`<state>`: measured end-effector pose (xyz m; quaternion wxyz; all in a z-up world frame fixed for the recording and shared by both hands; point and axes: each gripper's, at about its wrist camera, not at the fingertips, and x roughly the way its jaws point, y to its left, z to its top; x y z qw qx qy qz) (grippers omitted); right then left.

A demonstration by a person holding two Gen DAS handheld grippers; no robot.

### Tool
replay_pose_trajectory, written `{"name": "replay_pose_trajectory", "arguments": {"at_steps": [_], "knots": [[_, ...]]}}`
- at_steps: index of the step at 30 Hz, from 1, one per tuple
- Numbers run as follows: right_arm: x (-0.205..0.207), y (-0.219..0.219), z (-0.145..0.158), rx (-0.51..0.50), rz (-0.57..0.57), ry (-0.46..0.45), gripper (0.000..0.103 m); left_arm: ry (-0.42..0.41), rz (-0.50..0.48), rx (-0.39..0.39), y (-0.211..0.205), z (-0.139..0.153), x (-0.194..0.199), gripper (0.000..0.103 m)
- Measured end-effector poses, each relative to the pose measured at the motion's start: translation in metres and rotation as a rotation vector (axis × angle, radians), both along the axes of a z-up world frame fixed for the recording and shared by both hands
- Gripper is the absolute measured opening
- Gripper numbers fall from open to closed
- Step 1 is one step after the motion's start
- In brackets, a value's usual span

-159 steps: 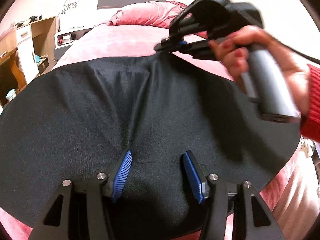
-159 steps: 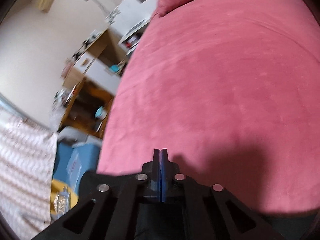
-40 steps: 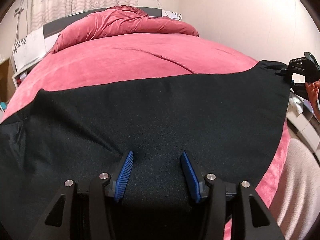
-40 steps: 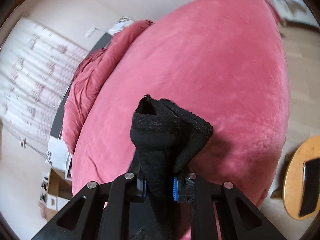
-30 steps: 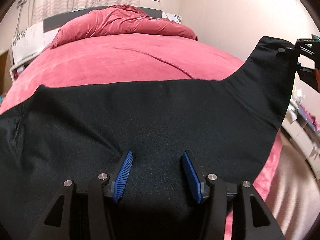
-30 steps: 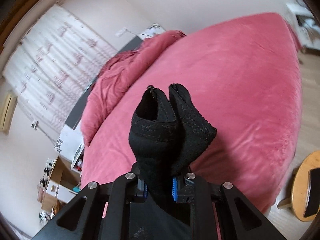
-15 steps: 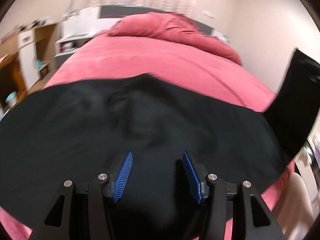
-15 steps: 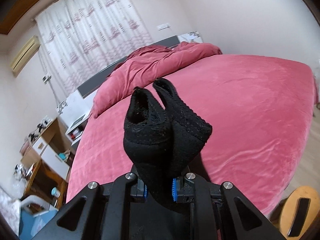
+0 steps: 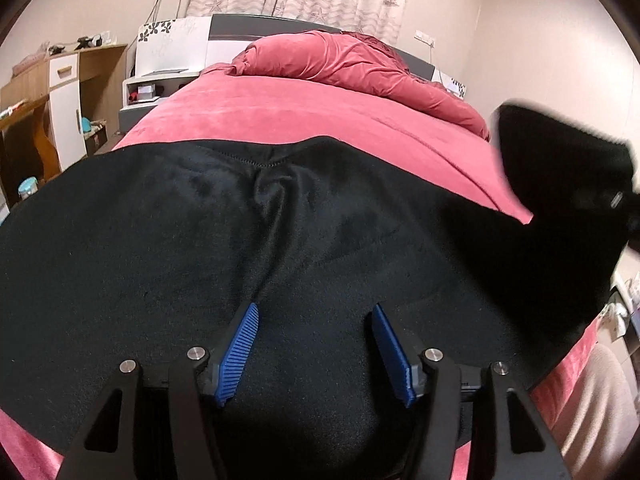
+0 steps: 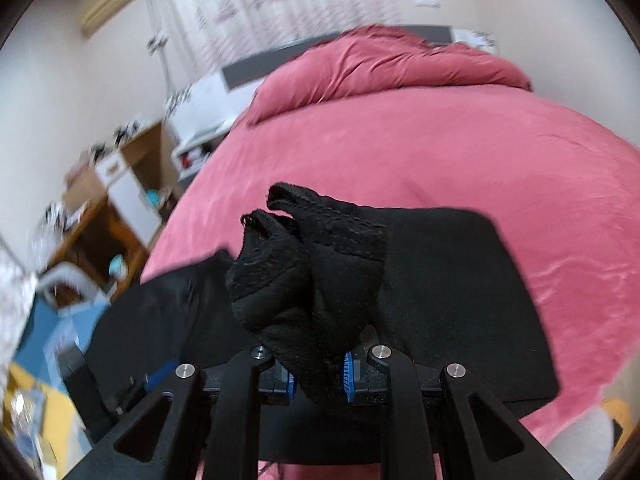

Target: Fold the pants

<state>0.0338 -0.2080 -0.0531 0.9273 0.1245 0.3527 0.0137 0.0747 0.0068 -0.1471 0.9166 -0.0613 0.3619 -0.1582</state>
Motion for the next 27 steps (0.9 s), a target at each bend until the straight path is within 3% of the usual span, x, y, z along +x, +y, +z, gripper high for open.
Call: {"name": "replay_pose_trajectory", "arguments": {"at_steps": [7,10,12,14,18,21,24,27], "knots": [[0.024,0.042,-0.05,-0.176,0.071,0.095,0.022,-0.001,-0.002,-0.042,0.008,-0.001,0.002,0.06],[0.022,0.05,-0.061,-0.219,0.085,0.127,0.036,-0.004,-0.002,-0.041,0.009,-0.002,0.001,0.06],[0.022,0.052,-0.063,-0.186,0.121,0.14,0.06,-0.004,-0.002,-0.045,0.009,-0.003,0.0,0.06],[0.013,0.054,-0.063,-0.133,0.165,0.127,0.068,-0.002,-0.004,-0.056,0.012,-0.003,0.0,0.06],[-0.002,0.043,-0.056,-0.012,0.195,0.122,0.069,0.026,-0.014,-0.111,0.021,-0.002,0.002,0.06],[-0.011,0.01,-0.045,0.113,0.14,0.092,0.069,0.063,-0.007,-0.162,0.027,0.011,0.002,0.06],[-0.027,-0.025,-0.034,0.14,0.046,0.05,0.069,0.059,-0.006,-0.279,0.031,0.027,0.0,0.06],[-0.034,-0.056,-0.026,0.132,-0.065,0.022,0.067,0.133,-0.085,-0.392,0.014,0.035,0.011,0.063]]}}
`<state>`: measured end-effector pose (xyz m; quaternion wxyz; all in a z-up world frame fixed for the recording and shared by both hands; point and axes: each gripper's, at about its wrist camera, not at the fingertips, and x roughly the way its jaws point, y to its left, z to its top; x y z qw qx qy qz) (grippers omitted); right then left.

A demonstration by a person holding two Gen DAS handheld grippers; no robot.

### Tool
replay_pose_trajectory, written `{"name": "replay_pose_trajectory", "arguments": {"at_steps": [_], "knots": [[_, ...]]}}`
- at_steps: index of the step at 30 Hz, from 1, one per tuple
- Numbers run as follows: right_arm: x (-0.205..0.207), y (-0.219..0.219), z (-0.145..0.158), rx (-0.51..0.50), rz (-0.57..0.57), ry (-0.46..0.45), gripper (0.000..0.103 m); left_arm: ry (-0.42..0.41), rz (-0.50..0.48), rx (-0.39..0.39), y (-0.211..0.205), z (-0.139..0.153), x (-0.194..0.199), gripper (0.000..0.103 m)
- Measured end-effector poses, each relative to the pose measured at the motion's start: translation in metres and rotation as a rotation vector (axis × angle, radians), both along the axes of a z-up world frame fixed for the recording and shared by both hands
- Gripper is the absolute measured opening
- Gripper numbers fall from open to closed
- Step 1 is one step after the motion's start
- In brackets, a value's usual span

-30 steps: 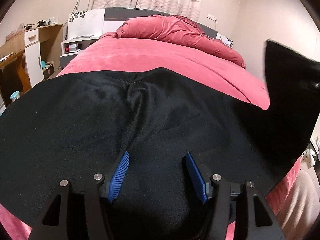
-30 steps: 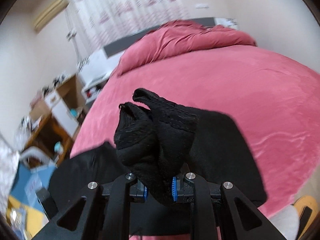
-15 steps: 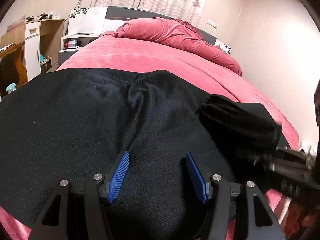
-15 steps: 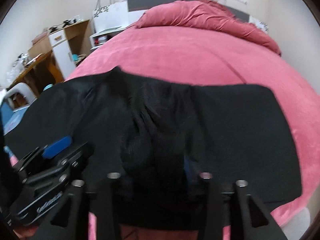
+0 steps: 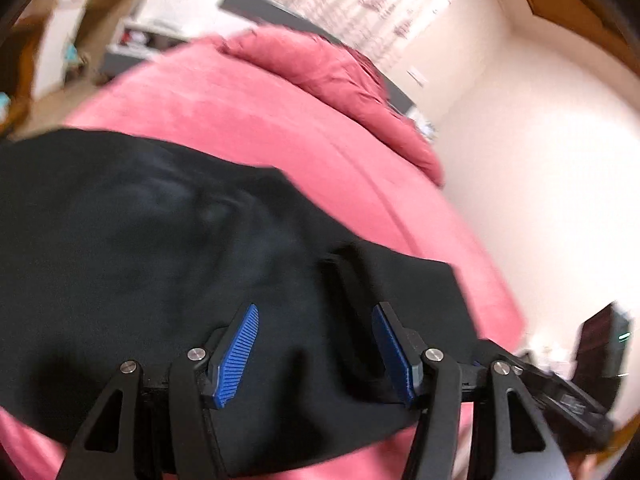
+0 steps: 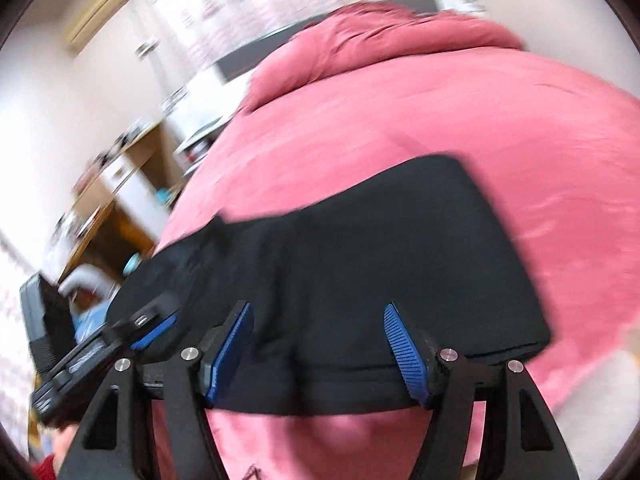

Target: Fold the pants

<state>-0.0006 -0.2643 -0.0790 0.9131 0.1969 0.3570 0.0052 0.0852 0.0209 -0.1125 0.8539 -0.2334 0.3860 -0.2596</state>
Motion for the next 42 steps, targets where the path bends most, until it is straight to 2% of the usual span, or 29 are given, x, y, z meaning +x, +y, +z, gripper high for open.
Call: {"name": "replay_pose_trajectory", "arguments": {"at_steps": [1,2,3,5,8,9,10,12,14,15,17,19,22,23,27,30,33,36,39,42], "knots": [[0.0,-0.013,0.002,-0.003,-0.043,-0.008,0.065,0.021,-0.021,-0.014,-0.006,0.0,0.004,0.068],[0.001,-0.023,0.003,-0.014,-0.075,-0.008,0.058,0.051,-0.045,-0.025,-0.015,-0.002,0.01,0.071],[0.003,-0.033,0.003,-0.027,-0.098,-0.003,0.043,0.07,-0.06,-0.027,-0.023,-0.003,0.015,0.075],[0.012,-0.043,0.003,-0.052,-0.114,0.021,0.028,0.1,-0.081,-0.009,-0.039,-0.008,0.024,0.075],[0.024,-0.055,-0.006,-0.095,-0.125,0.061,0.026,0.136,-0.117,0.071,-0.061,-0.017,0.032,0.074],[0.025,-0.058,-0.009,-0.105,-0.125,0.07,0.025,0.151,-0.111,0.118,-0.065,-0.02,0.033,0.065],[0.025,-0.061,-0.015,-0.112,-0.127,0.078,0.025,0.161,-0.095,0.157,-0.068,-0.021,0.034,0.047],[0.028,-0.062,-0.023,-0.116,-0.124,0.095,0.024,0.168,-0.123,0.147,-0.069,-0.02,0.035,0.022],[0.029,-0.058,-0.028,-0.143,-0.119,0.111,0.024,0.165,-0.139,0.153,-0.069,-0.01,0.033,0.017],[0.029,-0.056,-0.026,-0.15,-0.115,0.102,0.025,0.16,-0.141,0.127,-0.065,-0.003,0.031,0.016],[0.024,-0.05,-0.019,-0.151,-0.082,0.061,0.025,0.145,-0.133,0.087,-0.056,0.009,0.027,0.015],[0.023,-0.038,-0.017,-0.142,-0.028,0.031,0.024,0.148,-0.125,0.093,-0.049,0.011,0.023,0.015],[0.031,-0.017,-0.027,-0.145,0.053,0.045,0.023,0.191,-0.105,0.141,-0.043,-0.009,0.022,0.016],[0.033,-0.012,-0.031,-0.151,0.072,0.058,0.023,0.206,-0.095,0.131,-0.039,-0.017,0.022,0.016],[0.042,-0.004,-0.05,-0.182,0.083,0.126,0.023,0.197,-0.062,0.045,-0.026,-0.026,0.015,0.03],[0.04,0.0,-0.051,-0.209,0.083,0.118,0.023,0.172,-0.047,0.075,-0.016,-0.021,0.001,0.037],[0.04,0.001,-0.05,-0.208,0.081,0.11,0.023,0.152,0.041,0.079,0.009,-0.009,-0.017,0.043],[0.035,-0.001,-0.052,-0.191,0.078,0.103,0.023,0.145,0.192,0.091,0.05,-0.001,-0.037,0.043],[0.032,-0.005,-0.051,-0.189,0.077,0.099,0.023,0.183,0.372,0.105,0.091,0.004,-0.051,0.044],[0.031,-0.006,-0.05,-0.182,0.076,0.096,0.023,0.237,0.537,0.073,0.127,0.001,-0.06,0.044]]}}
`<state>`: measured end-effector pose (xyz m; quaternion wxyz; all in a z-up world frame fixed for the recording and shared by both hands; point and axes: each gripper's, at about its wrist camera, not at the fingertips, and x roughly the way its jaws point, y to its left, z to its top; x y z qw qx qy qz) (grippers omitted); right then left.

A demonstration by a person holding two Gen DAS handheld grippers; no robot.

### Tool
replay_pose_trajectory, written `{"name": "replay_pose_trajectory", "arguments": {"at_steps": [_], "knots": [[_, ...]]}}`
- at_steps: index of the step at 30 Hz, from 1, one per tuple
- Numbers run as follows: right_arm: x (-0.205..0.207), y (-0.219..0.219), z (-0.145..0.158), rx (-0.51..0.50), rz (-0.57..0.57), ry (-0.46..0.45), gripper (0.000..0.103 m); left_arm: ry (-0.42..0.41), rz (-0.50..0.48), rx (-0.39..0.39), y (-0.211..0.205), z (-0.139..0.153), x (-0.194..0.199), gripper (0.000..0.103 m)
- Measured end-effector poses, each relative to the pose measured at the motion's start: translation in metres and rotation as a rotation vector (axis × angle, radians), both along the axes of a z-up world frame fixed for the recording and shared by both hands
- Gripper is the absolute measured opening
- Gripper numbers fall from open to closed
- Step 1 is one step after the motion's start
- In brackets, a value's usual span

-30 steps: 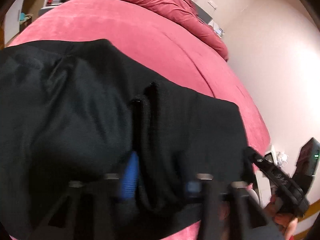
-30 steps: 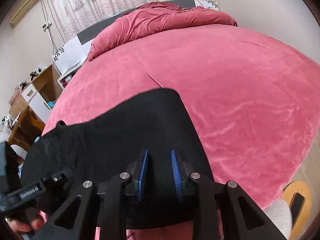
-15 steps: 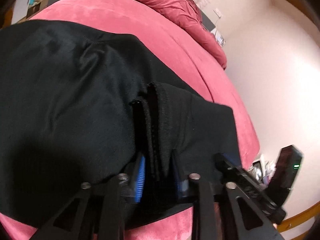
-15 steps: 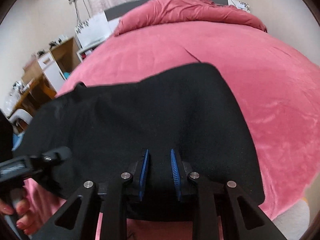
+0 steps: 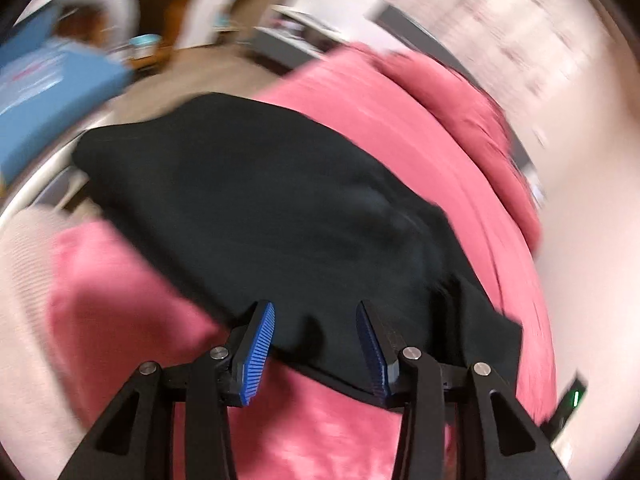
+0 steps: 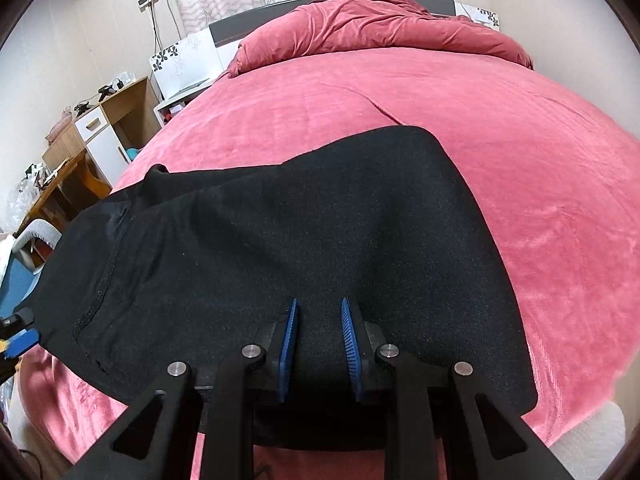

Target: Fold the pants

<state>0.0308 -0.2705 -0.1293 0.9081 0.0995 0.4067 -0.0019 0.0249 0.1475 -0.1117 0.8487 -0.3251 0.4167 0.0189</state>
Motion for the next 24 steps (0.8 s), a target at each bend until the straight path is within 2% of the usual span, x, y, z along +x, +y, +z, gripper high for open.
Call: {"name": "replay_pose_trajectory", "arguments": {"at_steps": [6,9,11,16,21,24], "knots": [[-0.003,-0.004,0.002,0.013,-0.001,-0.007,0.023,0.094,0.183,-0.055,0.039,-0.02,0.005,0.051],[-0.009,-0.008,0.008,0.06,0.012,-0.048,0.026,0.096,0.207,-0.15,0.052,-0.022,0.001,0.051],[-0.01,-0.005,0.01,0.101,0.054,-0.067,0.026,0.108,0.199,-0.144,0.051,-0.021,0.0,0.052],[-0.008,0.025,0.009,0.098,0.183,-0.06,0.024,0.131,0.198,-0.133,0.048,-0.027,0.018,0.052],[-0.007,0.05,0.007,0.089,0.254,-0.047,0.021,0.07,0.232,-0.115,0.063,-0.036,0.03,0.052],[-0.001,0.059,0.0,0.058,0.25,0.002,0.021,0.044,0.227,-0.147,0.075,-0.041,0.033,0.048]]}}
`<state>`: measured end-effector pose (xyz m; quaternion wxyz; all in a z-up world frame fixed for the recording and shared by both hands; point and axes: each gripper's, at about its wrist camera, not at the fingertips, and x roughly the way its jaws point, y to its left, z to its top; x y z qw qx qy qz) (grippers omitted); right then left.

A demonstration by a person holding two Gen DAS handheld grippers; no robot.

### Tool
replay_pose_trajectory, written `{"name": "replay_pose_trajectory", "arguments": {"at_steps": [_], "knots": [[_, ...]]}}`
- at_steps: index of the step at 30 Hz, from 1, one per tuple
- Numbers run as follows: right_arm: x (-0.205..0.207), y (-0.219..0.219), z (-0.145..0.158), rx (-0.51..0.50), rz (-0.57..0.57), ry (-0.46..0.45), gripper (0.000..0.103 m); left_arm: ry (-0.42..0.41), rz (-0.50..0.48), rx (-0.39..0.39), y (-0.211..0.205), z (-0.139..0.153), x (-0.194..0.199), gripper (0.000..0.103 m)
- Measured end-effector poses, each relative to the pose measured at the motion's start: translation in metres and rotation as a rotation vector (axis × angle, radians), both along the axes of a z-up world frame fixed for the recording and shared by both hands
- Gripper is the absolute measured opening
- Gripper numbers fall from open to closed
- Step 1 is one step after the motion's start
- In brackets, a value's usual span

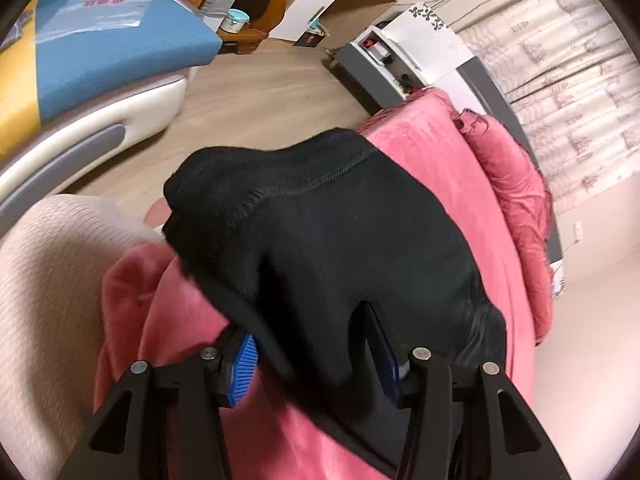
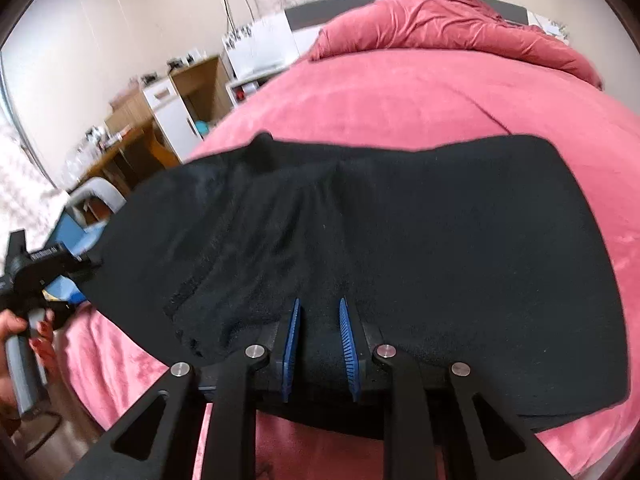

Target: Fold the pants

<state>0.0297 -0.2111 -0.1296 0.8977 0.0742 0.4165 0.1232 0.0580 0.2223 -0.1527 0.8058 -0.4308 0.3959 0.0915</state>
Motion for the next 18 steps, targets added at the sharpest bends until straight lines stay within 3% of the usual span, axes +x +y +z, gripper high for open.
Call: {"name": "replay_pose_trajectory", "arguments": {"at_steps": [4,9,18], "knots": [[0.002,0.001,-0.003,-0.004,-0.008,0.011,0.021,-0.005,0.017,-0.05,0.01,0.0,0.002,0.027],[0.001,0.003,-0.004,-0.009,-0.009,0.004,0.021,-0.087,0.018,-0.121,0.016,0.007,-0.005,0.017],[0.001,0.002,-0.004,0.005,-0.013,-0.001,0.021,-0.31,-0.165,0.032,-0.02,0.084,0.007,0.015]]}}
